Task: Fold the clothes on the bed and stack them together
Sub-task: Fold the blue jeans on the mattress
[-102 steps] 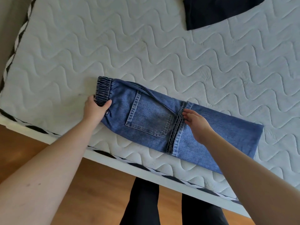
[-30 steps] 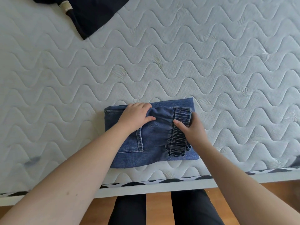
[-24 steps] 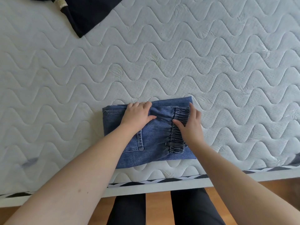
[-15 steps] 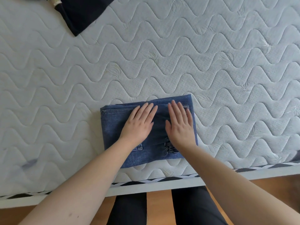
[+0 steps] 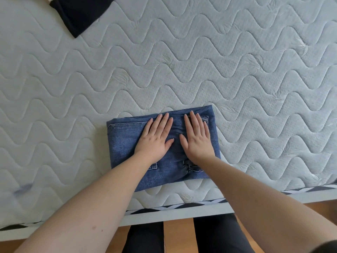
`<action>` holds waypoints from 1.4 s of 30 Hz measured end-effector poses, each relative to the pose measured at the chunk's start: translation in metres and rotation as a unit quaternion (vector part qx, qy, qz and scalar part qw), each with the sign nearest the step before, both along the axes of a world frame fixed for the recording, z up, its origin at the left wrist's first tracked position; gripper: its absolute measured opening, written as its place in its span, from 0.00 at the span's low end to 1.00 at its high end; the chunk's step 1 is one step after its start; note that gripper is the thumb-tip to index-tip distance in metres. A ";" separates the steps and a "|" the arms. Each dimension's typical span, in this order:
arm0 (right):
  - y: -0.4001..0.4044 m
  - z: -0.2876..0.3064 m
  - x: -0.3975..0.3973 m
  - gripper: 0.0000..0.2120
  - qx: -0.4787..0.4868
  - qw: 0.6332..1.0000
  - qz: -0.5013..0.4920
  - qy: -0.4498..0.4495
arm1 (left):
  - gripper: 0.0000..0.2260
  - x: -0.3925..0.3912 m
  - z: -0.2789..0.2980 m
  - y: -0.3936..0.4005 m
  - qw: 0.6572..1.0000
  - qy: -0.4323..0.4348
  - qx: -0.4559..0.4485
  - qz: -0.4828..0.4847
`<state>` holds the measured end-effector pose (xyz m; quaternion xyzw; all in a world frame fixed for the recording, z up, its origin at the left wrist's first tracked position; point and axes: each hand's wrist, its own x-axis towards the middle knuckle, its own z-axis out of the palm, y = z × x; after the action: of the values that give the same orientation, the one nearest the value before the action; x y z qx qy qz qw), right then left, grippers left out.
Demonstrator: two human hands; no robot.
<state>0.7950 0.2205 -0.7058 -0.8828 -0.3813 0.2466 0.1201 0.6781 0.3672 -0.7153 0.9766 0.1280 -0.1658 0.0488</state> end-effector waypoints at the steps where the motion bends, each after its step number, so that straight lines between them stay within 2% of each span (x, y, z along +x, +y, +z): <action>1: -0.002 0.004 0.005 0.29 0.019 0.999 -0.001 0.029 | 0.32 0.001 0.004 0.000 1.000 0.009 -0.010 0.002; 4: -0.021 0.022 0.019 0.24 0.111 0.989 -0.037 0.088 | 0.32 0.006 0.026 0.002 0.999 0.002 -0.027 0.017; 6: -0.040 0.032 0.023 0.21 0.143 0.979 -0.116 0.090 | 0.30 0.006 0.044 -0.004 0.998 -0.056 -0.036 0.015; 9: -0.064 0.043 0.027 0.16 0.094 0.944 -0.281 0.147 | 0.25 0.008 0.064 -0.030 0.983 -0.152 -0.096 -0.046; 10: -0.069 0.045 0.028 0.15 0.066 0.935 -0.304 0.168 | 0.26 0.010 0.068 -0.041 0.979 -0.148 -0.123 -0.065; 12: -0.075 0.046 0.026 0.13 0.020 0.934 -0.303 0.185 | 0.33 0.011 0.070 -0.064 0.981 -0.079 -0.149 -0.093; 14: -0.075 0.048 0.020 0.11 -0.024 0.939 -0.282 0.194 | 0.42 0.007 0.065 -0.080 0.986 0.025 -0.115 -0.118; 16: -0.072 0.047 0.014 0.11 -0.068 0.939 -0.262 0.214 | 0.45 0.000 0.059 -0.087 0.989 0.057 -0.082 -0.111; 18: -0.070 0.046 0.010 0.14 -0.103 0.940 -0.236 0.223 | 0.40 -0.004 0.057 -0.089 0.991 0.023 -0.089 -0.092; 22: -0.073 0.048 0.010 0.19 -0.115 0.942 -0.204 0.242 | 0.29 -0.013 0.059 -0.088 0.979 -0.072 -0.187 -0.024; 26: -0.080 0.049 0.011 0.26 -0.100 0.925 -0.207 0.302 | 0.22 -0.019 0.067 -0.089 0.928 -0.158 -0.304 0.146; 28: -0.079 0.048 0.005 0.28 -0.095 0.930 -0.217 0.280 | 0.19 -0.018 0.071 -0.091 0.899 -0.199 -0.324 0.218; 30: -0.075 0.047 -0.003 0.24 -0.096 0.938 -0.227 0.243 | 0.19 -0.015 0.073 -0.093 0.885 -0.226 -0.326 0.245; 32: -0.073 0.046 -0.012 0.15 -0.091 0.938 -0.231 0.243 | 0.19 -0.014 0.072 -0.097 0.879 -0.243 -0.327 0.248; 35: -0.074 0.044 -0.021 0.11 -0.036 0.889 -0.291 0.351 | 0.19 -0.014 0.069 -0.103 0.878 -0.245 -0.334 0.239; 37: -0.077 0.045 -0.024 0.10 0.030 0.820 -0.351 0.452 | 0.20 -0.016 0.066 -0.106 0.890 -0.226 -0.332 0.217; 39: -0.080 0.047 -0.028 0.09 0.086 0.742 -0.393 0.536 | 0.22 -0.018 0.061 -0.109 0.916 -0.196 -0.302 0.176; 40: -0.081 0.047 -0.029 0.08 0.094 0.726 -0.400 0.551 | 0.23 -0.019 0.057 -0.111 0.933 -0.177 -0.276 0.150; 42: -0.083 0.047 -0.028 0.09 0.084 0.735 -0.403 0.539 | 0.27 -0.021 0.046 -0.118 0.964 -0.126 -0.213 0.100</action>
<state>0.7666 0.1375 -0.6588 -0.6593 0.1194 0.5765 0.4677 0.6573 0.2494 -0.6689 0.9387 0.1794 -0.0589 0.2883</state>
